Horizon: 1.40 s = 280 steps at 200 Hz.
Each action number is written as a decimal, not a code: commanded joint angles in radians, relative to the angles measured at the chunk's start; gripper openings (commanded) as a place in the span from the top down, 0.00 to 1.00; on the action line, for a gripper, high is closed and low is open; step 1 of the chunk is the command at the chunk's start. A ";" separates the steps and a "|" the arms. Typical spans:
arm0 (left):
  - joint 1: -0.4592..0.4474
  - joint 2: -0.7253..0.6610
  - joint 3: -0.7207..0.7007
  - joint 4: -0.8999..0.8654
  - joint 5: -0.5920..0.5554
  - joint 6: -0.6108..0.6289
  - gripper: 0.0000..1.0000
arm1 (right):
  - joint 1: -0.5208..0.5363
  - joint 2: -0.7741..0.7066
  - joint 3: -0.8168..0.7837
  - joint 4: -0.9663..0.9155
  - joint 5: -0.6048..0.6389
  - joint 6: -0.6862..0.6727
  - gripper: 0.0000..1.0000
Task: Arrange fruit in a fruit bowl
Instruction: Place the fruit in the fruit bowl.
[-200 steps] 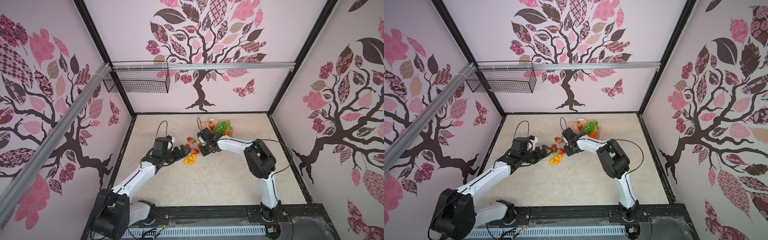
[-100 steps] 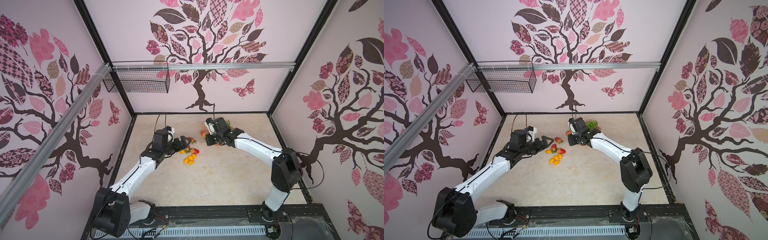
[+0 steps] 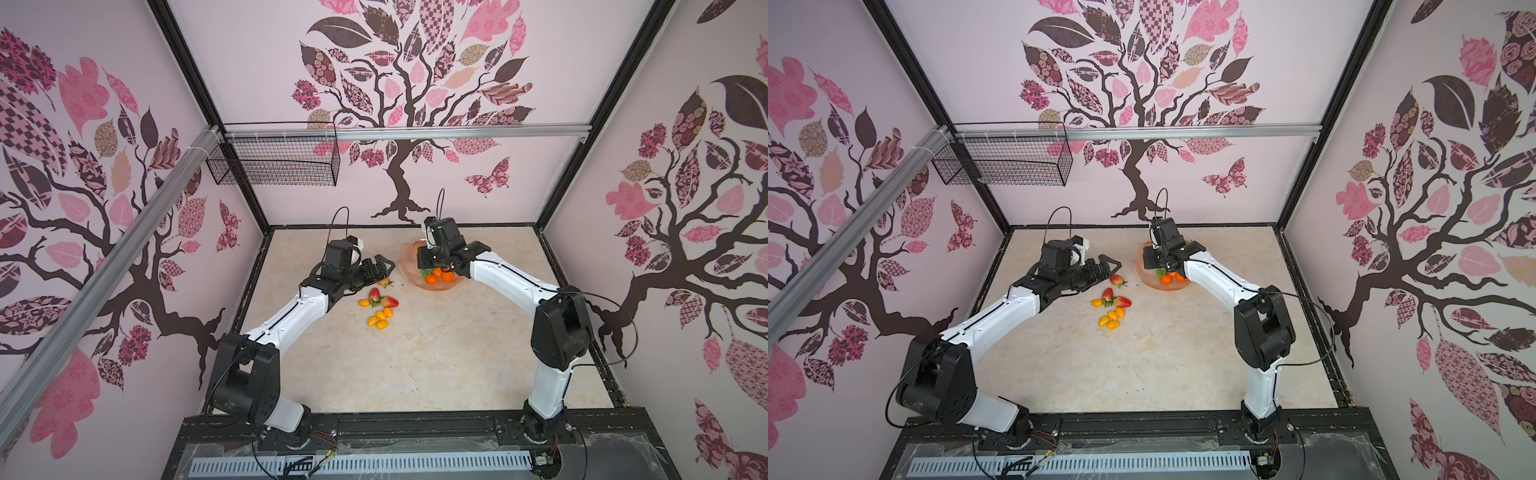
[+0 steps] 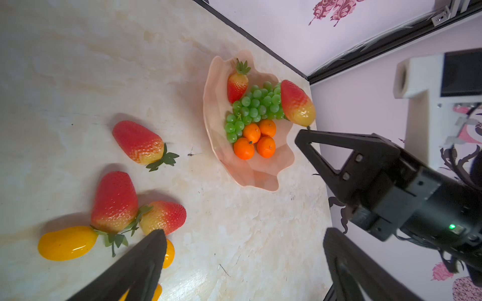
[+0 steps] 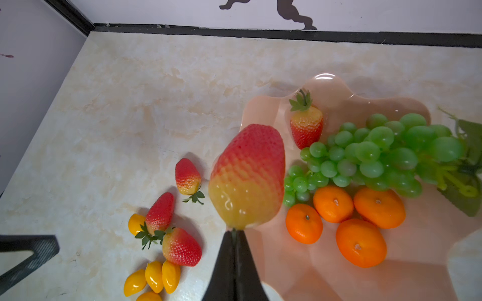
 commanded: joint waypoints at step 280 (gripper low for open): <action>0.023 -0.007 0.017 -0.071 -0.024 -0.013 0.02 | -0.027 0.358 0.199 -0.127 0.003 0.138 0.92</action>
